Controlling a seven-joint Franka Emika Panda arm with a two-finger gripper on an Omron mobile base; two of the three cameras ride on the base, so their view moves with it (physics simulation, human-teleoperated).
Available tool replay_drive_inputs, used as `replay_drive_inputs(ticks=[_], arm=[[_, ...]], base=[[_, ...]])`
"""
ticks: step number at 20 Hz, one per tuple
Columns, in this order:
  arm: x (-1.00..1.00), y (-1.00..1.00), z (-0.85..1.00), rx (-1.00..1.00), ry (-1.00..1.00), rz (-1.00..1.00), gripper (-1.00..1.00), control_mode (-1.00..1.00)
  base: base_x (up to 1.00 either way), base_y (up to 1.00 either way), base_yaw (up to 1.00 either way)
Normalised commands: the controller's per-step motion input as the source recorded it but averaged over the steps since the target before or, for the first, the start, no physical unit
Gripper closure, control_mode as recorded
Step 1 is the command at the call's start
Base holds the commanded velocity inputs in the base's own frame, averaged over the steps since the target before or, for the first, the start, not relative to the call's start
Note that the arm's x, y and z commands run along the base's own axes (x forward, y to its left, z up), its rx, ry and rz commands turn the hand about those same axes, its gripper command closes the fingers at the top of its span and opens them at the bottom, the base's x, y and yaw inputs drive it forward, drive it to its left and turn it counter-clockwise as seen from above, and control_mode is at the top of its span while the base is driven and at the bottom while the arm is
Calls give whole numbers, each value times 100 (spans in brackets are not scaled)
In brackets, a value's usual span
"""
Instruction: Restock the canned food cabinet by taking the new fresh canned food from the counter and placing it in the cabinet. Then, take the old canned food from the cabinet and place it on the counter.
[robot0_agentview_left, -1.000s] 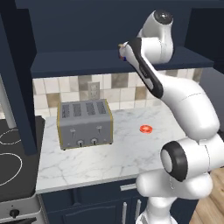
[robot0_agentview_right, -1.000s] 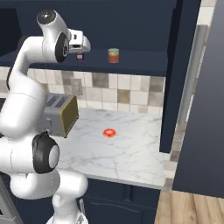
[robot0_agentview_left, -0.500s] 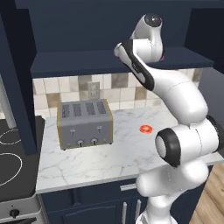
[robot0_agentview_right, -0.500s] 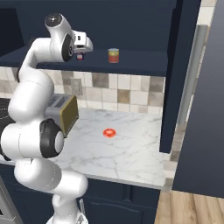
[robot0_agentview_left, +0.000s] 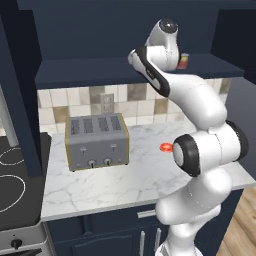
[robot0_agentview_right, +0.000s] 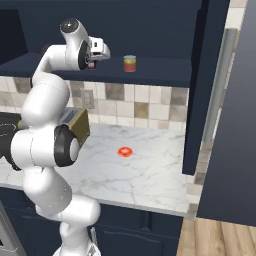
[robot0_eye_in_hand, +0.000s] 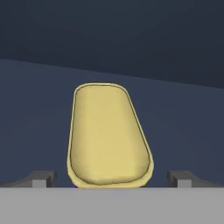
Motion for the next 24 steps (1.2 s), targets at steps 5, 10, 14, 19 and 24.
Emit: replay_drive_inputs(ticks=[5, 10, 14, 19, 24], arm=[[23, 2, -3, 0, 0, 0, -100, -100], [5, 0, -4, 0, 0, 0, 100, -100], [0, 0, 0, 0, 0, 0, 100, -100], [-62, 0, 0, 0, -1, 0, 100, -100], [-100, 0, 20, 0, -6, 0, 100, -100]], base=[[0, 0, 0], [0, 0, 0], [0, 0, 0], [0, 0, 0], [0, 0, 0]])
